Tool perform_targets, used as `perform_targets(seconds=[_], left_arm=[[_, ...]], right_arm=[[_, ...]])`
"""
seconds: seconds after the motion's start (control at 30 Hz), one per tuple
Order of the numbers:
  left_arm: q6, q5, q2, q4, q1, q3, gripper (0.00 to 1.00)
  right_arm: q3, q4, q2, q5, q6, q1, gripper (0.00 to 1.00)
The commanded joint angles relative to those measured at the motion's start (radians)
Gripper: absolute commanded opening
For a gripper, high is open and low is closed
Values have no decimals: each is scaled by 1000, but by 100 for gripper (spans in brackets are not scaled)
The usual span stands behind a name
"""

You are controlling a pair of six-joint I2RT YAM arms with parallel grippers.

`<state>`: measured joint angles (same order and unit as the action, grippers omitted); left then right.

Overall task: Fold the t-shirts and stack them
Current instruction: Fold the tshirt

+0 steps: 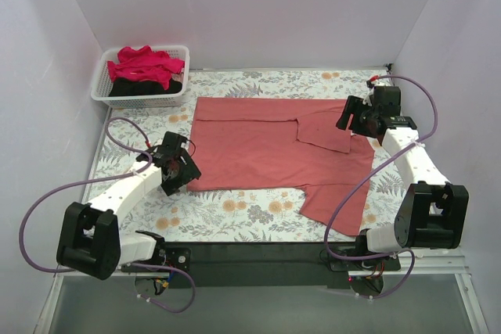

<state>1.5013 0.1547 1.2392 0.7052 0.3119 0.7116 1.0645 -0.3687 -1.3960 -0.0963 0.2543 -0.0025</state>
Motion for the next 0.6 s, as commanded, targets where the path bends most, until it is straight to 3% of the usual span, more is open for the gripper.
perform_targets(seconds=[0.0, 0.3, 0.57], left_arm=[[34, 17, 29, -58, 3, 14, 67], [33, 16, 120, -87, 6, -1, 55], [27, -9, 79, -82, 6, -58, 30]], right_arm=[[-20, 16, 12, 23, -23, 1, 78], [-28, 24, -9, 35, -21, 38, 77], [-58, 20, 5, 79, -15, 53, 77]])
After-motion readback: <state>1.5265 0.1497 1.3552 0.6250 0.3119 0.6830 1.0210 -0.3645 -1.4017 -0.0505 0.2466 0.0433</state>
